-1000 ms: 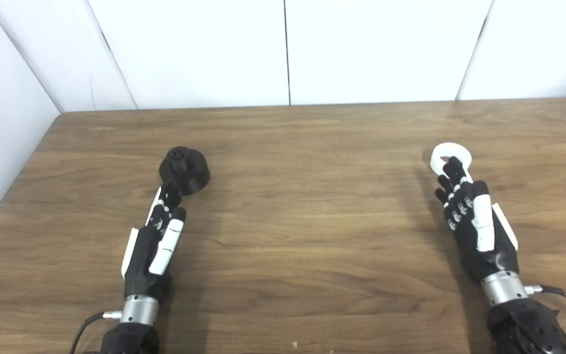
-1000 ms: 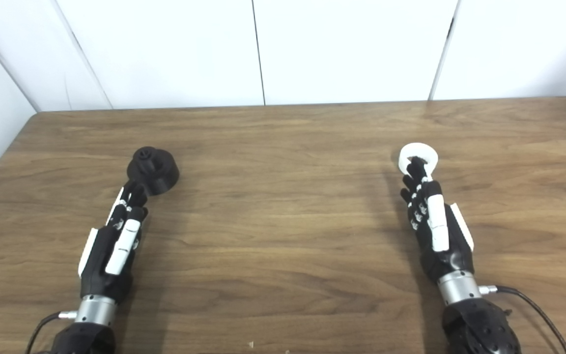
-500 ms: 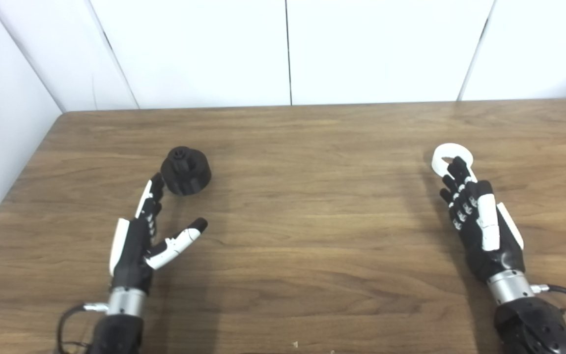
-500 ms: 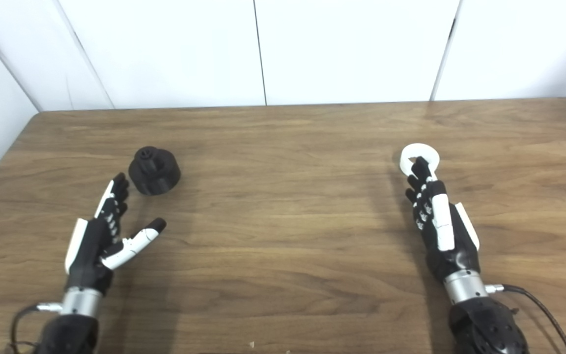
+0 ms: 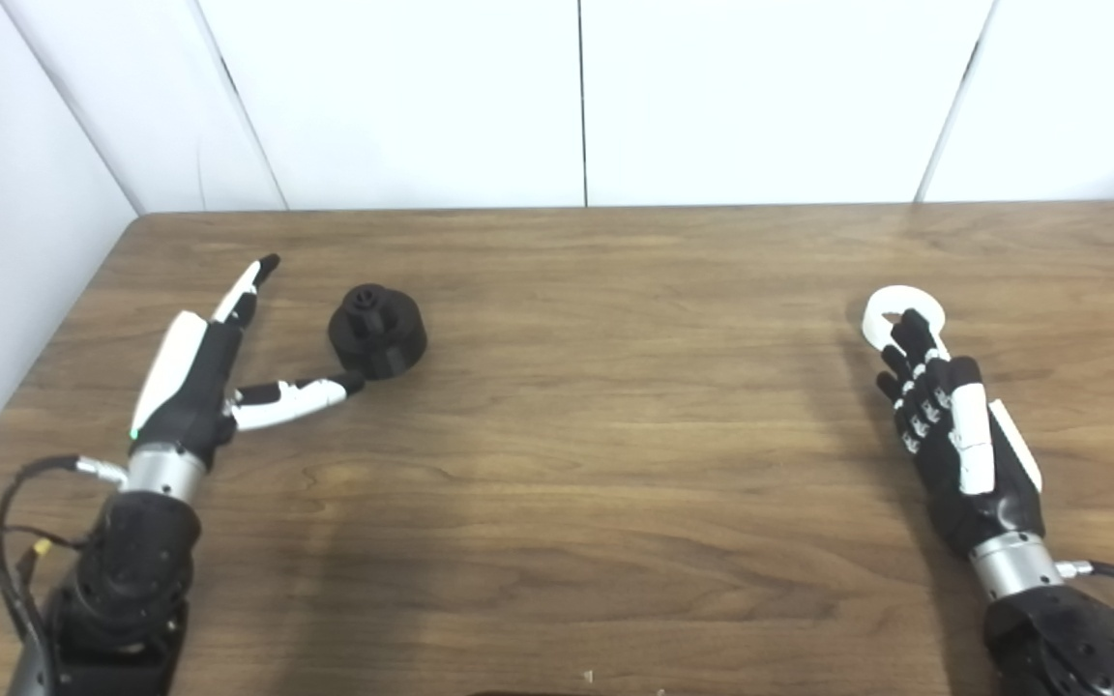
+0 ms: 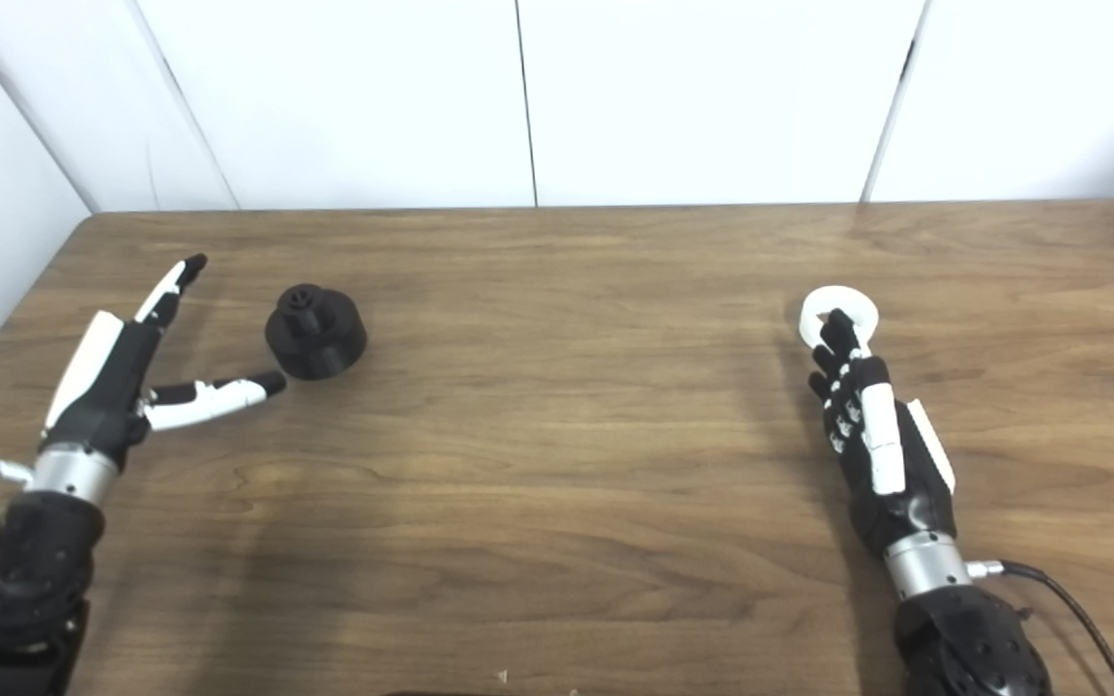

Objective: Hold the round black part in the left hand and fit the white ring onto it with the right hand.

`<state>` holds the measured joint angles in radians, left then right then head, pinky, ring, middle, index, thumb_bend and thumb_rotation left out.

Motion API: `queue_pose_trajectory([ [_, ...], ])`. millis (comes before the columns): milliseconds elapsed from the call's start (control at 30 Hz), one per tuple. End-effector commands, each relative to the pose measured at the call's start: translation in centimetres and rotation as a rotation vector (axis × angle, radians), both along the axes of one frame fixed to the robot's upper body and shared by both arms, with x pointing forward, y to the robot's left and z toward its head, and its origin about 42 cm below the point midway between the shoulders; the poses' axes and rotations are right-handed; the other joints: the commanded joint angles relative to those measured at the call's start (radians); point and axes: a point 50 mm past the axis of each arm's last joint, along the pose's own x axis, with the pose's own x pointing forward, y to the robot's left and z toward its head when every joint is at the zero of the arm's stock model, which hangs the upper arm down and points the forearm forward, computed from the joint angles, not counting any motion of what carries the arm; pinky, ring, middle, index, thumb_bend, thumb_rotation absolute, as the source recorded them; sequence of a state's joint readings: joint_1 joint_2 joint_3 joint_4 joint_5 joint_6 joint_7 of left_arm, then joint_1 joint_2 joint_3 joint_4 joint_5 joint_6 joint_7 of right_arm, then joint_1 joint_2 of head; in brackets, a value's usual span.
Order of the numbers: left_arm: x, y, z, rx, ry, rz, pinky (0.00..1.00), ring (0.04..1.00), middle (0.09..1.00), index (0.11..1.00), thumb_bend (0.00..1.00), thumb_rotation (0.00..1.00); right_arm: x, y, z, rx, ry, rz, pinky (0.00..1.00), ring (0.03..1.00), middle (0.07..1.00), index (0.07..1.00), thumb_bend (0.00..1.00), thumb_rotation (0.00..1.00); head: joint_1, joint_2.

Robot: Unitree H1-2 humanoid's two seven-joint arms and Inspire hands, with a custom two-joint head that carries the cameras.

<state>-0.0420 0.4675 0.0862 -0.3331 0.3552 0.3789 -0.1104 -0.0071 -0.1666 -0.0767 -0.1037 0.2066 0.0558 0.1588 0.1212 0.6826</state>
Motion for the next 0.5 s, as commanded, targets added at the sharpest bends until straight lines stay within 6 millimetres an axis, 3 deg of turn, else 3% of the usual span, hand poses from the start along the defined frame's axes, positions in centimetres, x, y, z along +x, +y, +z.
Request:
queue_pose_trajectory([
  [0, 1.7, 0.8, 1.9, 0.091, -0.049, -0.013, 1.00, 1.000, 0.986, 0.922, 0.92, 0.30, 0.6, 0.1, 0.9, -0.006, -0.061, 0.012, 1.00, 1.000, 1.000, 0.990, 0.64, 1.00, -0.001, 0.000],
  [467, 6.4, 3.5, 0.1, 0.202, 0.170, -0.032, 1.00, 1.000, 0.983, 0.887, 0.93, 0.32, 0.2, -0.3, 1.3, -0.014, -0.070, -0.006, 1.00, 1.000, 1.000, 0.980, 0.64, 1.00, -0.005, -0.001],
])
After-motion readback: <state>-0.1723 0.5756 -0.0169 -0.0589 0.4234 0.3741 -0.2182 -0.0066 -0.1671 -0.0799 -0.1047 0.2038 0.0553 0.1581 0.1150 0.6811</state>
